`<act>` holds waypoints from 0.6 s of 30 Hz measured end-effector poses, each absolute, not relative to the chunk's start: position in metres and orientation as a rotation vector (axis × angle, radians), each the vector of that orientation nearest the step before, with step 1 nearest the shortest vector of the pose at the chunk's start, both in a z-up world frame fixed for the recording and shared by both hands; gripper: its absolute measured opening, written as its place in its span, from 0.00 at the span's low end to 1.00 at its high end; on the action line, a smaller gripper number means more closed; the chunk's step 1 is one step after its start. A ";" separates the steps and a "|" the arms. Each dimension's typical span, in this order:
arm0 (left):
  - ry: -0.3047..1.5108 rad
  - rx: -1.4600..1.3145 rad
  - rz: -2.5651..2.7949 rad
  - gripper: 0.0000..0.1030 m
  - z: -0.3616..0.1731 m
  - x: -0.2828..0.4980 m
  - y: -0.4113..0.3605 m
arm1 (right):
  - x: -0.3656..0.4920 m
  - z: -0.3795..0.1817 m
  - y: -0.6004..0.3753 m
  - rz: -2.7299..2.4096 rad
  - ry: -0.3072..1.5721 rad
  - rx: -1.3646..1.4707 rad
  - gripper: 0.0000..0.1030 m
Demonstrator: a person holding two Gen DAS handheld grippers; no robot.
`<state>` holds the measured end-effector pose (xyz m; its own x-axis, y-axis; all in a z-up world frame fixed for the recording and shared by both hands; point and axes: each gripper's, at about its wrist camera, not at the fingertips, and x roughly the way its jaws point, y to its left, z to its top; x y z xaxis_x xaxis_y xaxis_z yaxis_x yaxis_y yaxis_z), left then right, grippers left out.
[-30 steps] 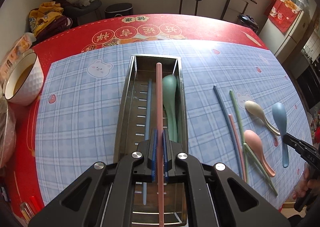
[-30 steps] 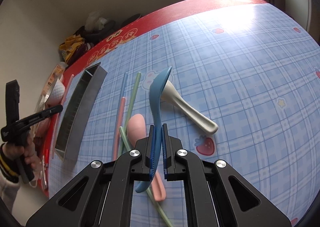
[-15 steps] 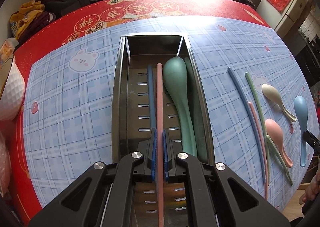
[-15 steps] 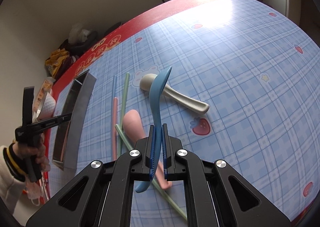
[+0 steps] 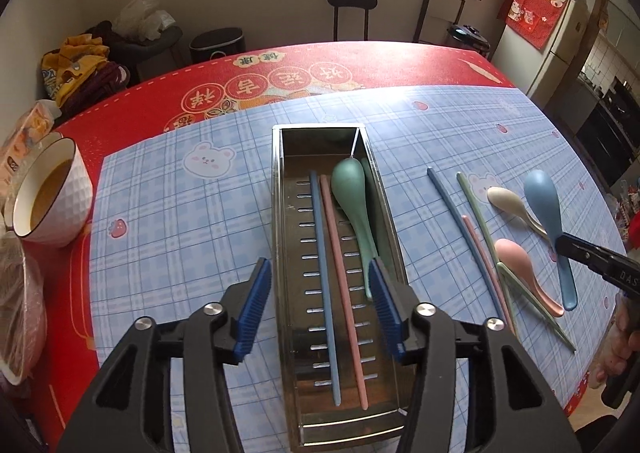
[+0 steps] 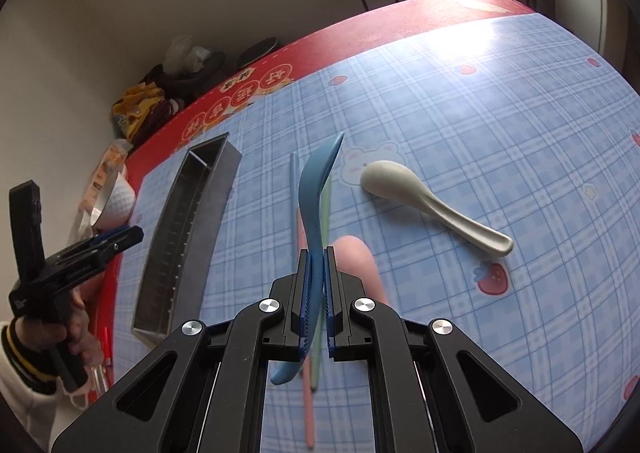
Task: Organize utensils
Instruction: 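Lower the pink chopstick into the steel caddy and open the left tool, then lower the blue spoon into the steel caddy and open the right tool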
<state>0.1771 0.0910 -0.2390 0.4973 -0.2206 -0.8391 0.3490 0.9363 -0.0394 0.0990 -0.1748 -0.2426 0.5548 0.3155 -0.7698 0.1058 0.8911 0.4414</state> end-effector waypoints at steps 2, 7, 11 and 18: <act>0.974 0.146 -0.329 0.67 -0.235 0.170 0.097 | 0.112 -0.239 -0.162 0.157 0.988 0.480 0.06; 0.957 0.120 -0.288 0.92 -0.229 0.161 0.112 | 0.147 -0.232 -0.119 0.233 1.007 0.442 0.06; 0.946 0.093 -0.281 0.94 -0.229 0.158 0.122 | 0.171 -0.234 -0.085 0.277 1.036 0.389 0.06; 0.938 0.009 -0.248 0.94 -0.232 0.160 0.142 | 0.206 -0.249 -0.050 0.291 1.102 0.381 0.06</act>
<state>0.1600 0.1425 -0.2319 0.5654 -0.2065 -0.7985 0.2146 0.9716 -0.0993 0.2058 -0.0497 -0.2486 0.4251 0.4114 -0.8063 -0.0396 0.8983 0.4375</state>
